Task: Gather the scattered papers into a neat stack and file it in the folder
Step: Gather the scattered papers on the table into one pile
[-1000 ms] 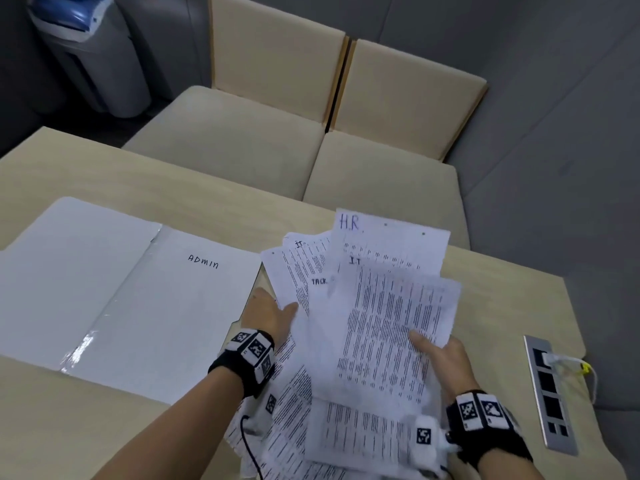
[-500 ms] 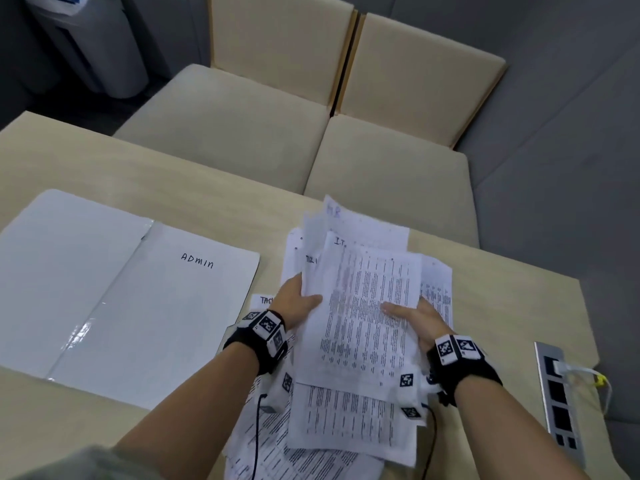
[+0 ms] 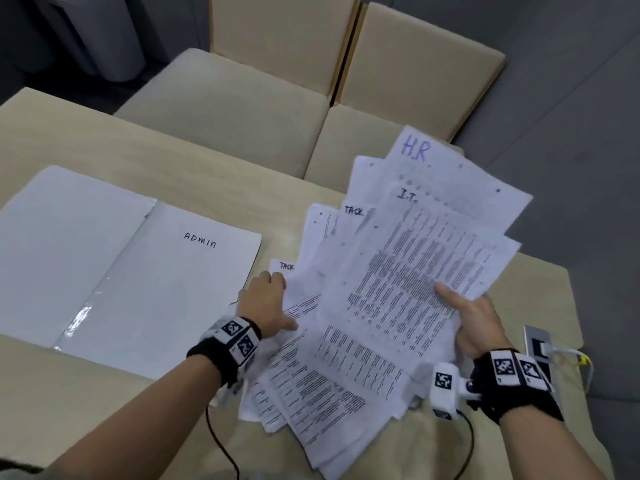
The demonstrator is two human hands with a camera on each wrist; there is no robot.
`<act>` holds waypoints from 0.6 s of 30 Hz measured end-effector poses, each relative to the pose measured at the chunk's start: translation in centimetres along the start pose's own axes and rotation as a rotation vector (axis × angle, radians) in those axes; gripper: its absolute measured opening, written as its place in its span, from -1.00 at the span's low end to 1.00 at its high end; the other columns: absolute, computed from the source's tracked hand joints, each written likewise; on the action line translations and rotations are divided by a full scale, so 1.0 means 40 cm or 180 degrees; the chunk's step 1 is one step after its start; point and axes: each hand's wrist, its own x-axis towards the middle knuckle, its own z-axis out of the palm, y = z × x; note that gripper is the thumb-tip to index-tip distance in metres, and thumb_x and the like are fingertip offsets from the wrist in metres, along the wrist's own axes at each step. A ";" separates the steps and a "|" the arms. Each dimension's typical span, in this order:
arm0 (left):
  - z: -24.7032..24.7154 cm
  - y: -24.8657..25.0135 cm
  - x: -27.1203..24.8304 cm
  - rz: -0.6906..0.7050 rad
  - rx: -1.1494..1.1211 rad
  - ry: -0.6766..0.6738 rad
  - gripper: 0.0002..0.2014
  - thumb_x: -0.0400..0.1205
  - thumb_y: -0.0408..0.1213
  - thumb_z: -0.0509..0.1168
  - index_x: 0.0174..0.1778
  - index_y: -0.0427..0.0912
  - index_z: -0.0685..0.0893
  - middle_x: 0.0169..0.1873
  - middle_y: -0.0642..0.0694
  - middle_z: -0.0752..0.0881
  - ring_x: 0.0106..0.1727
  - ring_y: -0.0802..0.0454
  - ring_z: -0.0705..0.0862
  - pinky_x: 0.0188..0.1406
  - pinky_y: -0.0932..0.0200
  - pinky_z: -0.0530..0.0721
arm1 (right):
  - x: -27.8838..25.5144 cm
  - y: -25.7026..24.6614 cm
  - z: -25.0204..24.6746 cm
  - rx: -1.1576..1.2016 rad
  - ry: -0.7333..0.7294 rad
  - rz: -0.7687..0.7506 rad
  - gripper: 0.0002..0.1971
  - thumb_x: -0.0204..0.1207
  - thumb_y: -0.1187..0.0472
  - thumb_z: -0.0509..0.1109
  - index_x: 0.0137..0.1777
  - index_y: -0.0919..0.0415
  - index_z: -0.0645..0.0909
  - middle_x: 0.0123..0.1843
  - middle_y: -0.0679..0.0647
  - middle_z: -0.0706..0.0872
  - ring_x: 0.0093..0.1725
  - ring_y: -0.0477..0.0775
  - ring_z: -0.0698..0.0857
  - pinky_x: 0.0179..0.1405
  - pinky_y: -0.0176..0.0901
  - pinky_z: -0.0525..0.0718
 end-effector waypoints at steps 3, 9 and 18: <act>0.043 -0.014 -0.019 0.0136 0.0273 0.0203 -0.35 0.32 0.16 0.55 0.23 -0.02 0.51 0.21 -0.06 0.53 0.24 -0.09 0.55 0.21 -0.05 0.60 | -0.039 -0.015 -0.023 -0.0003 0.0232 -0.0104 -0.72 0.61 0.35 0.44 0.25 0.04 0.73 0.19 0.07 0.88 0.21 0.18 0.84 0.12 0.17 0.82; 0.045 -0.002 -0.023 0.0176 0.0220 0.0078 -0.58 0.45 0.04 0.50 0.14 -0.01 0.58 0.20 -0.05 0.51 0.30 -0.09 0.49 0.24 -0.06 0.52 | -0.117 -0.096 -0.046 -0.0089 0.0949 -0.0638 -0.83 0.56 0.23 0.52 0.10 -0.01 0.75 0.08 0.01 0.89 0.22 0.15 0.82 0.25 0.19 0.73; 0.054 0.014 -0.033 0.0068 0.0591 0.0502 -0.15 0.38 0.09 0.54 0.49 -0.15 0.31 0.45 -0.16 0.36 0.45 -0.17 0.39 0.33 -0.14 0.53 | -0.207 -0.246 -0.115 0.0558 0.1654 -0.1262 -0.42 0.43 0.17 0.64 0.43 0.33 0.61 0.25 0.21 0.84 0.13 0.17 0.88 0.03 0.26 0.85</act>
